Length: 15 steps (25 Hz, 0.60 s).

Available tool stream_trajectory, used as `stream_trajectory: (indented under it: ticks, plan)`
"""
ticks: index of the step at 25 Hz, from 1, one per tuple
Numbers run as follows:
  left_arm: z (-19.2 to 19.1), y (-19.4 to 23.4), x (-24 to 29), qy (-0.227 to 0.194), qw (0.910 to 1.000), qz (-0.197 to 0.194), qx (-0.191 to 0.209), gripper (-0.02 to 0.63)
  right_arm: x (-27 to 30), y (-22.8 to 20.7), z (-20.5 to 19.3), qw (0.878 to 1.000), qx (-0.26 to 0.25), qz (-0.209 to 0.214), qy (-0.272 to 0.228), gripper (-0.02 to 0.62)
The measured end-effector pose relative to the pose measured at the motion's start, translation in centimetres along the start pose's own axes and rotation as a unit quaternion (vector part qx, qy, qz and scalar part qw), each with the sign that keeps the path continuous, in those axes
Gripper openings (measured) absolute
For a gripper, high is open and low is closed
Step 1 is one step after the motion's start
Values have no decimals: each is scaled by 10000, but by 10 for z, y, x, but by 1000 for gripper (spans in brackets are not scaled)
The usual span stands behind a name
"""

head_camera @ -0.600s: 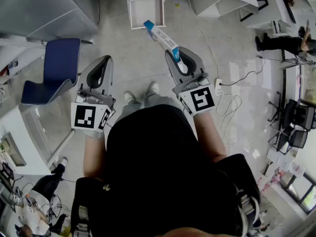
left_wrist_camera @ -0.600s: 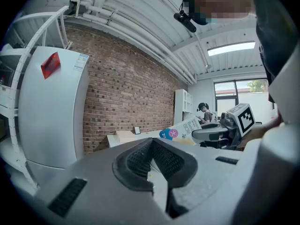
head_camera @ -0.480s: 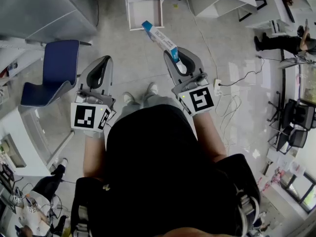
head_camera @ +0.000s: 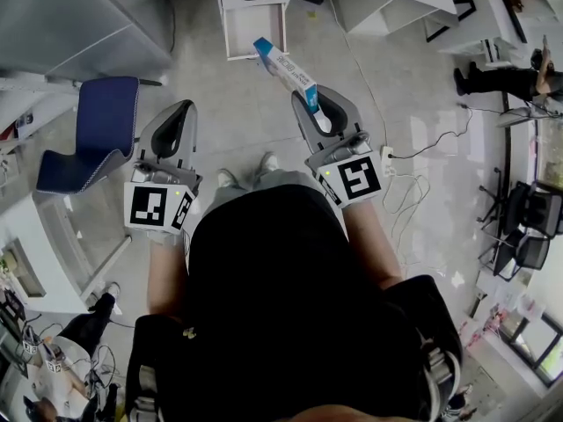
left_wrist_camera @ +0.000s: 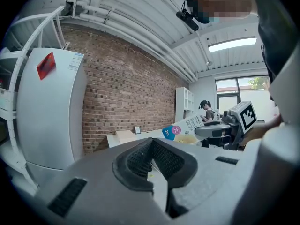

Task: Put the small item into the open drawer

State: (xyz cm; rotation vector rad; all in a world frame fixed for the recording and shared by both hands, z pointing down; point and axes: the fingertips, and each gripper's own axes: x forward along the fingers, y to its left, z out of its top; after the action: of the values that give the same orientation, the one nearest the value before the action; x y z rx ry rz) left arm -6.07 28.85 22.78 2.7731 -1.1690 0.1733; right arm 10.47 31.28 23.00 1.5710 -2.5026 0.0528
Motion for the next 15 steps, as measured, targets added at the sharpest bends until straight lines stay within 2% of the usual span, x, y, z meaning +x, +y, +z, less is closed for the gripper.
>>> stream_trajectory:
  ticks: [9, 15]
  plan:
    - [-6, -28, 41, 99, 9997, 213, 30, 3, -9, -57, -27, 9997, 208, 45, 88, 86]
    - [-14, -13, 70, 130, 9996, 236, -4, 3, 19, -75, -43, 9994, 220, 138, 225, 87]
